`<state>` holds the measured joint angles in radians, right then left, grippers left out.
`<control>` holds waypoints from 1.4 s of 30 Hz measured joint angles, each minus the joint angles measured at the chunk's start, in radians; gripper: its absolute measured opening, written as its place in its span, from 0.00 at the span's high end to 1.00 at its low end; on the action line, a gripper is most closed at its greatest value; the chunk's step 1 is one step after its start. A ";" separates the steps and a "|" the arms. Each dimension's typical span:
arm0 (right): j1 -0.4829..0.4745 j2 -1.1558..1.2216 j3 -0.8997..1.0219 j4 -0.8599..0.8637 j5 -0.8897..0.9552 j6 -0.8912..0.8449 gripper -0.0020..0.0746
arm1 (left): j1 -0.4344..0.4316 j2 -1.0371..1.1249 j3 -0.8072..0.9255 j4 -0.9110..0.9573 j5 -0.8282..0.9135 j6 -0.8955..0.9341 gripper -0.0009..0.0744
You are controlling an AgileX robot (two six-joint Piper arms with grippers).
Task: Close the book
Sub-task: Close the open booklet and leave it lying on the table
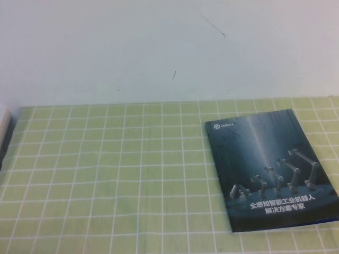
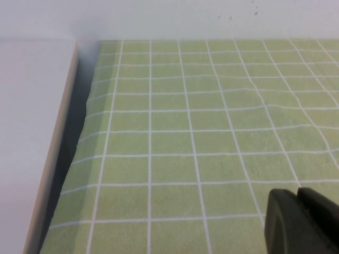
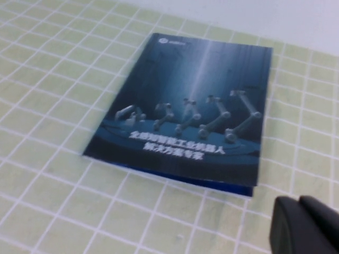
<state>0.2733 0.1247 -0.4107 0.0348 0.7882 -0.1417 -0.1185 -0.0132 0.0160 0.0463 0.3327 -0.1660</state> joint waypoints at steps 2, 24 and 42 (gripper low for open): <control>-0.059 -0.019 0.000 -0.004 0.000 0.000 0.98 | 0.000 0.000 0.000 0.000 0.000 0.000 0.99; -0.245 -0.137 0.427 -0.436 -0.398 0.467 0.98 | 0.000 0.000 0.000 -0.006 0.000 -0.001 0.99; -0.245 -0.137 0.429 -0.118 -0.429 0.107 0.98 | 0.000 0.000 0.000 -0.006 0.000 -0.001 0.99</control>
<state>0.0280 -0.0125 0.0183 -0.0831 0.3587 -0.0351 -0.1185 -0.0132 0.0160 0.0406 0.3327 -0.1669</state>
